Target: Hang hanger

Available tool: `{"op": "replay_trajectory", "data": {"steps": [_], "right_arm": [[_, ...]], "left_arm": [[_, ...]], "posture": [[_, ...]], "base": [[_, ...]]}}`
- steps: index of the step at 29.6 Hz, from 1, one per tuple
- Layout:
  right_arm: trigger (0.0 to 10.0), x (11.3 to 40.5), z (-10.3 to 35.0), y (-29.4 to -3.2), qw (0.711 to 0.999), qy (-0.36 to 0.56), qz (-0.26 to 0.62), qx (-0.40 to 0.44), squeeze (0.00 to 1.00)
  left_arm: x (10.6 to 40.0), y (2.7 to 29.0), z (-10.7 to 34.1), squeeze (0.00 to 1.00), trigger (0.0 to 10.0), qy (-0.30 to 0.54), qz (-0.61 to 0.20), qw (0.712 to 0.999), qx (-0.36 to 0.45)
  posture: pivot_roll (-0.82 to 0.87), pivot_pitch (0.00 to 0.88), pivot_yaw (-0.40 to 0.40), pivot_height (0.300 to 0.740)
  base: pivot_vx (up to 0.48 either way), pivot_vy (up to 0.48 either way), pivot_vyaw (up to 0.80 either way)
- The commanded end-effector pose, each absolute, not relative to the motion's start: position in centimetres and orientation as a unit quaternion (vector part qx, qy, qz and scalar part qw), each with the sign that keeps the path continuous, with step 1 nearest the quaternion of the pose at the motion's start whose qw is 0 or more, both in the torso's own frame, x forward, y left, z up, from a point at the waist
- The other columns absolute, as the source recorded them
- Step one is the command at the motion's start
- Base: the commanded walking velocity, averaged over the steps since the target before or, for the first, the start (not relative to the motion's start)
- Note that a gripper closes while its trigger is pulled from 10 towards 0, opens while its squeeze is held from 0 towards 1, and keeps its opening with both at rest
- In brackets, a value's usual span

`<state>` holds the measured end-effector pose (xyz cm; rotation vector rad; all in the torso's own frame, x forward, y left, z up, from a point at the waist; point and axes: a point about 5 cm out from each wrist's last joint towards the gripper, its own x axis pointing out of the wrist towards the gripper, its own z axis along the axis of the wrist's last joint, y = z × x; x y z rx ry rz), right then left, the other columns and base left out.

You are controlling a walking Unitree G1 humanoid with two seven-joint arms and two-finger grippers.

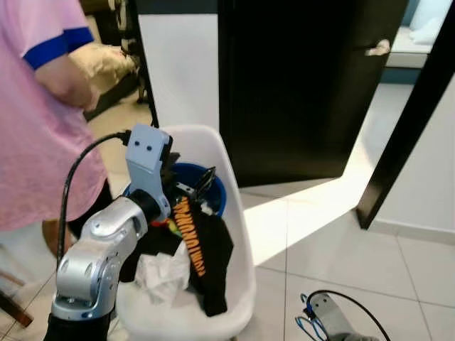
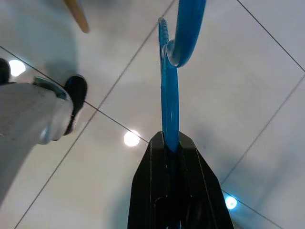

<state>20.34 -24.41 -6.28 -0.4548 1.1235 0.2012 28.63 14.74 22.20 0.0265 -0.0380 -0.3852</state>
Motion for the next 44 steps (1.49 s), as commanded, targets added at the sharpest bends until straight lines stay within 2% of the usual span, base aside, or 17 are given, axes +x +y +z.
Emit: {"op": "replay_trajectory", "data": {"steps": [1, 3, 5, 6, 8, 9, 11, 13, 15, 20, 31, 44], "right_arm": [[10.0, 20.5, -6.3, -23.9, 0.82, 0.525, 0.098, -0.206, 0.0], [10.0, 20.5, -6.3, -23.9, 0.82, 0.525, 0.098, -0.206, 0.0], [10.0, 20.4, -6.3, -24.0, 0.82, 0.525, 0.098, -0.207, 0.0], [10.0, 20.4, -6.3, -24.0, 0.82, 0.525, 0.098, -0.207, 0.0], [10.0, 20.4, -6.4, -24.0, 0.819, 0.525, 0.098, -0.207, 0.0], [10.0, 20.4, -6.4, -24.0, 0.819, 0.525, 0.098, -0.207, 0.0], [10.0, 20.4, -6.4, -24.0, 0.819, 0.526, 0.099, -0.208, 0.0], [10.0, 20.3, -6.4, -24.0, 0.818, 0.526, 0.099, -0.21, 0.0], [10.0, 20.3, -6.4, -24.0, 0.818, 0.526, 0.099, -0.21, 0.0], [10.0, 20.2, -6.4, -24.1, 0.816, 0.528, 0.101, -0.213, 0.0], [10.0, 20.0, -6.5, -24.2, 0.816, 0.529, 0.098, -0.213, 0.0], [10.0, 19.5, -6.7, -24.4, 0.814, 0.532, 0.096, -0.214, 0.0]], "left_arm": [[29.2, 17.7, 20.1, 0.0, 10.0, 0.038, -0.118, 0.992, 0.036], [29.2, 17.7, 20.1, 0.0, 10.0, 0.038, -0.118, 0.992, 0.036], [29.0, 19.4, 17.0, 0.0, 10.0, 0.134, -0.077, 0.987, 0.035], [29.0, 19.4, 17.0, 0.0, 10.0, 0.134, -0.077, 0.987, 0.035], [28.5, 20.5, 14.1, 0.0, 10.0, 0.22, -0.039, 0.975, -0.003], [28.5, 20.5, 14.1, 0.0, 10.0, 0.22, -0.039, 0.975, -0.003], [28.3, 20.5, 12.8, 0.0, 10.0, 0.25, -0.033, 0.966, -0.057], [28.6, 20.0, 12.6, 0.0, 10.0, 0.247, -0.042, 0.963, -0.098], [28.6, 20.0, 12.6, 0.0, 10.0, 0.247, -0.042, 0.963, -0.098], [29.9, 16.8, 13.3, 0.0, 10.0, 0.241, -0.151, 0.944, -0.169], [30.9, 16.3, 11.3, 0.0, 10.0, 0.285, -0.171, 0.929, -0.163], [32.6, 16.7, 10.8, 0.0, 10.0, 0.265, -0.17, 0.937, -0.153]], "posture": [[-0.02, 0.0, -0.029, 0.74], [-0.02, 0.0, -0.029, 0.74], [-0.02, 0.0, -0.028, 0.74], [-0.02, 0.0, -0.028, 0.74], [-0.02, 0.0, -0.027, 0.74], [-0.02, 0.0, -0.027, 0.74], [-0.02, 0.0, -0.032, 0.74], [-0.03, 0.0, -0.035, 0.74], [-0.03, 0.0, -0.035, 0.74], [-0.03, 0.0, -0.031, 0.74], [-0.04, 0.0, -0.034, 0.74], [-0.07, 0.029, -0.03, 0.74]], "base": [[0.0, 0.0, 0.0], [0.0, 0.0, 0.0], [0.0, 0.0, 0.0], [0.0, 0.0, 0.0], [0.0, 0.0, 0.0], [0.0, 0.0, 0.0], [0.0, 0.0, 0.0], [0.0, 0.0, 0.0], [0.0, 0.0, 0.0], [0.0, 0.0, 0.0], [0.0, 0.0, 0.0], [0.0, 0.0, 0.0]]}}
